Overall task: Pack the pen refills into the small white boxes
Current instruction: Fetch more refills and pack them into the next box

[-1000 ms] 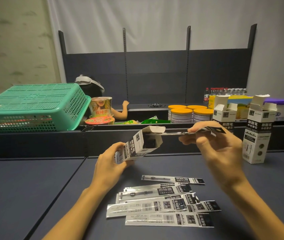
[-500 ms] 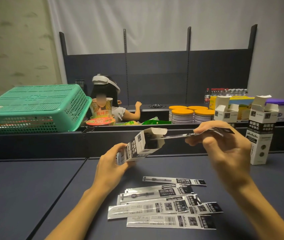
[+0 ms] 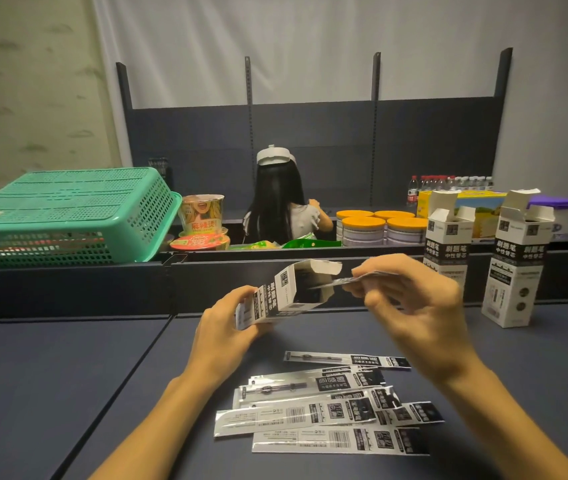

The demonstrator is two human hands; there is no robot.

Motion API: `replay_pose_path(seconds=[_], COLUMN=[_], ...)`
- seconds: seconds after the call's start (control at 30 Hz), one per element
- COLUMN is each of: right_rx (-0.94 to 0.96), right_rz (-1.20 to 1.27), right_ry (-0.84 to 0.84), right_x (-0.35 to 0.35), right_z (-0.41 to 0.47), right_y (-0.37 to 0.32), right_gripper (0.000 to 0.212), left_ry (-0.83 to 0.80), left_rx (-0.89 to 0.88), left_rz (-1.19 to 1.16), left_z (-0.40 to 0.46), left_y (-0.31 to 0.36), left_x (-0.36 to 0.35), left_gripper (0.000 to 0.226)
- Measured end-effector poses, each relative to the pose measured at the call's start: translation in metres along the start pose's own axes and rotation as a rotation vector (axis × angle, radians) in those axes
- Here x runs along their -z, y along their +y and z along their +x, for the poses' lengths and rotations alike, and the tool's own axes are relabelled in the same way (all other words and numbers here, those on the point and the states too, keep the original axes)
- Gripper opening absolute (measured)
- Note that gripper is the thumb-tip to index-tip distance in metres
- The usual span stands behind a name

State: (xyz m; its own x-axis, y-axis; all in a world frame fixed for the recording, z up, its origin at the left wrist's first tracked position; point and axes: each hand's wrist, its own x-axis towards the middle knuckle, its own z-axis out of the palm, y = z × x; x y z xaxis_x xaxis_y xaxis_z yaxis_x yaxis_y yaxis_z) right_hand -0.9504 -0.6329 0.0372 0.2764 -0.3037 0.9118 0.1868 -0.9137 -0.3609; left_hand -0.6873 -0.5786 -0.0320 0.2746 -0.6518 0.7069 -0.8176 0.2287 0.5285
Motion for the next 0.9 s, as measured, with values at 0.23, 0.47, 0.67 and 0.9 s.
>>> replay_pose_path(seconds=[0.23,0.47,0.67,0.9], right_rx=[0.247,0.27,0.188,0.216], right_rz=[-0.391,-0.556,-0.396,-0.373], right_ry=[-0.16,-0.322,-0.288,-0.281], right_x=[-0.008,-0.023,-0.027,-0.027], right_z=[0.004,0.007,0.005,0.002], right_y=[0.013,0.025,0.018,0.014], right_gripper=[0.021,0.025,0.029,0.014], left_ry=[-0.029,-0.036,-0.029,-0.031], left_rx=[-0.021,-0.026,-0.034,-0.037], left_rz=[-0.052,-0.035,-0.05,-0.059], left_z=[-0.002,-0.001,-0.001,-0.002], left_y=[0.007,0.004,0.004,0.008], left_x=[0.0,-0.002,-0.002,-0.001], left_gripper=[0.052,0.054,0.052,0.052])
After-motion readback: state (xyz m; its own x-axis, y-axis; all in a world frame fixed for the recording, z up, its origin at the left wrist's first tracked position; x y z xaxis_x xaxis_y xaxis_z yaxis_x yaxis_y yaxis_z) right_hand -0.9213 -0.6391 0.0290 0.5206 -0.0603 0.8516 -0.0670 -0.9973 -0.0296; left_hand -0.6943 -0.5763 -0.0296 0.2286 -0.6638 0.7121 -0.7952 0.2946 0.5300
